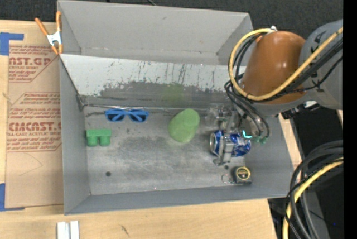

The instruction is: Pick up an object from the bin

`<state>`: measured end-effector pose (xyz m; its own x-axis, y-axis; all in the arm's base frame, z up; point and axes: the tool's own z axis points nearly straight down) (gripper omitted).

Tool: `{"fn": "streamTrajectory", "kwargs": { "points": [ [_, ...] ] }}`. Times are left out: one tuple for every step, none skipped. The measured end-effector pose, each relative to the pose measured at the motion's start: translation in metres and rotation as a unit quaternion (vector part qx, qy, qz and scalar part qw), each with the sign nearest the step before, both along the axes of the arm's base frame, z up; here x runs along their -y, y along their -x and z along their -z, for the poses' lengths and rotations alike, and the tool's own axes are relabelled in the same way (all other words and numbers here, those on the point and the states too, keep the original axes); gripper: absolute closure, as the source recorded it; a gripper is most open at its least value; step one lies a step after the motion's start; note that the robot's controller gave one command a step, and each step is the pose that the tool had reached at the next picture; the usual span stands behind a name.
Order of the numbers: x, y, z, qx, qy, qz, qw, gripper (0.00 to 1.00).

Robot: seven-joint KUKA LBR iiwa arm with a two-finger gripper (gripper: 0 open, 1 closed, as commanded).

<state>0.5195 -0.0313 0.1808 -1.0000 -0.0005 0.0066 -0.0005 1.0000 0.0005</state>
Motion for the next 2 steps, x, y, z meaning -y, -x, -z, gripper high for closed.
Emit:
{"fn": "streamTrajectory", "kwargs": {
  "points": [
    [0.077, 0.016, 0.114, 0.0021, 0.001, 0.063, 0.998, 0.0],
    [0.113, -0.024, 0.111, 0.0055, 0.0, 0.077, 0.997, 0.0]
  ]
}}
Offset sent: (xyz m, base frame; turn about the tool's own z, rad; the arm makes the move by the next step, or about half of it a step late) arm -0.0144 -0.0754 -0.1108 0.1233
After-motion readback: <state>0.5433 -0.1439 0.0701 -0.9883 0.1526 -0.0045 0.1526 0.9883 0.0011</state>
